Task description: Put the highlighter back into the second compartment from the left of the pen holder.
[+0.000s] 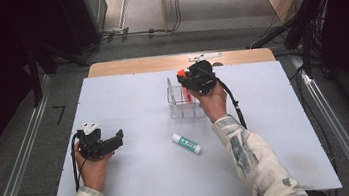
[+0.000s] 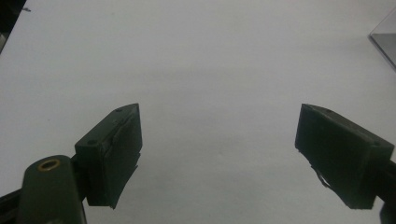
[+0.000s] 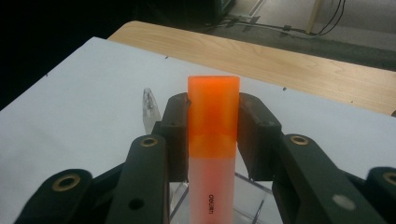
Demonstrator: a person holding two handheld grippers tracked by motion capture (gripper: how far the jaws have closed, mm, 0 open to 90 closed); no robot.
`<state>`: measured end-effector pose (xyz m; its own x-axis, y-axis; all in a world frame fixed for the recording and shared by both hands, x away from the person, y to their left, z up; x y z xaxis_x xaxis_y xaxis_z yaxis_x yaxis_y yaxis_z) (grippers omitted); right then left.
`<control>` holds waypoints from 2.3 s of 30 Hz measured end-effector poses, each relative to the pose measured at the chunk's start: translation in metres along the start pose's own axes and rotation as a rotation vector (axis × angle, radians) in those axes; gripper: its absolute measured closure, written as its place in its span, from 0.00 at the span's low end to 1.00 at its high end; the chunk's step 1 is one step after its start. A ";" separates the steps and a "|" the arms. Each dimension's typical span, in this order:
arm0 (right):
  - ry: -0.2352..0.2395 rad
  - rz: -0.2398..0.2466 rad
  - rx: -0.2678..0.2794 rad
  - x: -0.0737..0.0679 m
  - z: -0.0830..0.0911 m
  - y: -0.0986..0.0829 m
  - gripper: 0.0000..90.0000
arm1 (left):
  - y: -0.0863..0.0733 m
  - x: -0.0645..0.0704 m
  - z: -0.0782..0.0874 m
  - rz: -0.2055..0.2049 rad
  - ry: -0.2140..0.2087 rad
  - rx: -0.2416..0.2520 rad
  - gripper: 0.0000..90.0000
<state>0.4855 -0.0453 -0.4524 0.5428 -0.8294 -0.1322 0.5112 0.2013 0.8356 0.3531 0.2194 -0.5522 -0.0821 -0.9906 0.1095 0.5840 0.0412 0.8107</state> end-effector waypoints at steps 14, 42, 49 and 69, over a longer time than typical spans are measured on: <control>0.004 0.010 -0.019 0.001 0.001 -0.019 0.70 | 0.000 0.000 0.000 -0.003 0.000 -0.003 0.17; 0.001 0.028 -0.009 0.007 0.011 -0.027 0.56 | 0.000 0.000 0.000 -0.004 0.002 -0.002 0.17; 0.000 0.035 -0.007 0.009 0.017 -0.028 0.50 | 0.000 0.000 0.000 -0.004 0.004 -0.002 0.17; 0.010 0.049 0.007 0.009 0.035 -0.037 0.41 | -0.001 0.001 -0.001 -0.004 0.006 -0.002 0.17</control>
<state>0.4482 -0.0782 -0.4661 0.5736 -0.8135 -0.0961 0.4794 0.2382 0.8447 0.3531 0.2187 -0.5530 -0.0800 -0.9915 0.1030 0.5855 0.0369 0.8098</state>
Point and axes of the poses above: each handheld gripper's, and its own axes: z roughly backward along the jaws, y roughly out of its top, x roughly to its right, the point moved 9 cm from there along -z, roughly forward along the jaws, and after that the axes turned 2 degrees about x, right-handed, at the moved point
